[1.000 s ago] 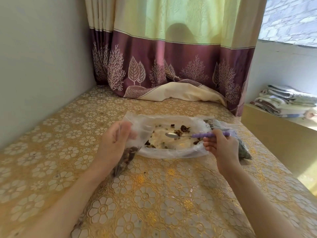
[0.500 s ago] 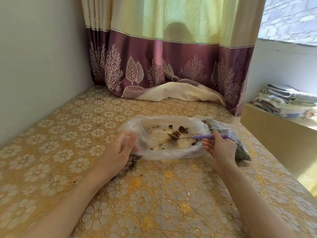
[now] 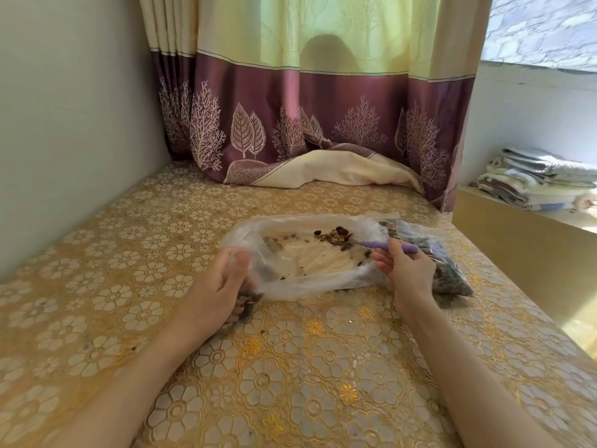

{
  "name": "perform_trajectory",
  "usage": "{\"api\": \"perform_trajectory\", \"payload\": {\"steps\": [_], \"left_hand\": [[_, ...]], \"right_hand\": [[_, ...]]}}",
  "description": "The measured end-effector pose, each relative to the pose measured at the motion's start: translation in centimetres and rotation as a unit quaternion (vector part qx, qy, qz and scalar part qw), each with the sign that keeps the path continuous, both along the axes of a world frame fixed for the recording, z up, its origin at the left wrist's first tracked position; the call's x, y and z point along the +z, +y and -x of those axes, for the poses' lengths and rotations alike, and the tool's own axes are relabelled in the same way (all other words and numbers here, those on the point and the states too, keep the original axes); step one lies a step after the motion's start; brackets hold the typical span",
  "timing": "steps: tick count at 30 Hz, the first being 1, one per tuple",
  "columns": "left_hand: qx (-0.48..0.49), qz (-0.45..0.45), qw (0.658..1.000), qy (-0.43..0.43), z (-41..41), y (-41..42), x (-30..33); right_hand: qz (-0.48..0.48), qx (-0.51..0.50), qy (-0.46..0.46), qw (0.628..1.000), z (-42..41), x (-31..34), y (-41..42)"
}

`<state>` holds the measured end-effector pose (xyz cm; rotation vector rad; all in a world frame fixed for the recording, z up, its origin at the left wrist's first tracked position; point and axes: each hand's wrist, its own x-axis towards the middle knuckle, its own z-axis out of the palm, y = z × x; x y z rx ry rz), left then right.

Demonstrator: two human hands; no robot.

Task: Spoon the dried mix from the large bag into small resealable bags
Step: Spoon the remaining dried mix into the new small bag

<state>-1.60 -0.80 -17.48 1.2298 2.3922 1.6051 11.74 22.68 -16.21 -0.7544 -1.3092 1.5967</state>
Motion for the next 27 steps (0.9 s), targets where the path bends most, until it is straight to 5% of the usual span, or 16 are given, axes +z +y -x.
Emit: {"api": "perform_trajectory", "payload": {"steps": [15, 27], "left_hand": [[0.013, -0.087, 0.994, -0.063, -0.3, -0.1, 1.0], [0.005, -0.103, 0.991, -0.089, -0.1, -0.1, 0.8]], "right_hand": [[0.014, 0.04, 0.057, 0.998, -0.9, 0.9, -1.5], [-0.061, 0.194, 0.109, 0.973, -0.9, 4.5, -6.5]]}}
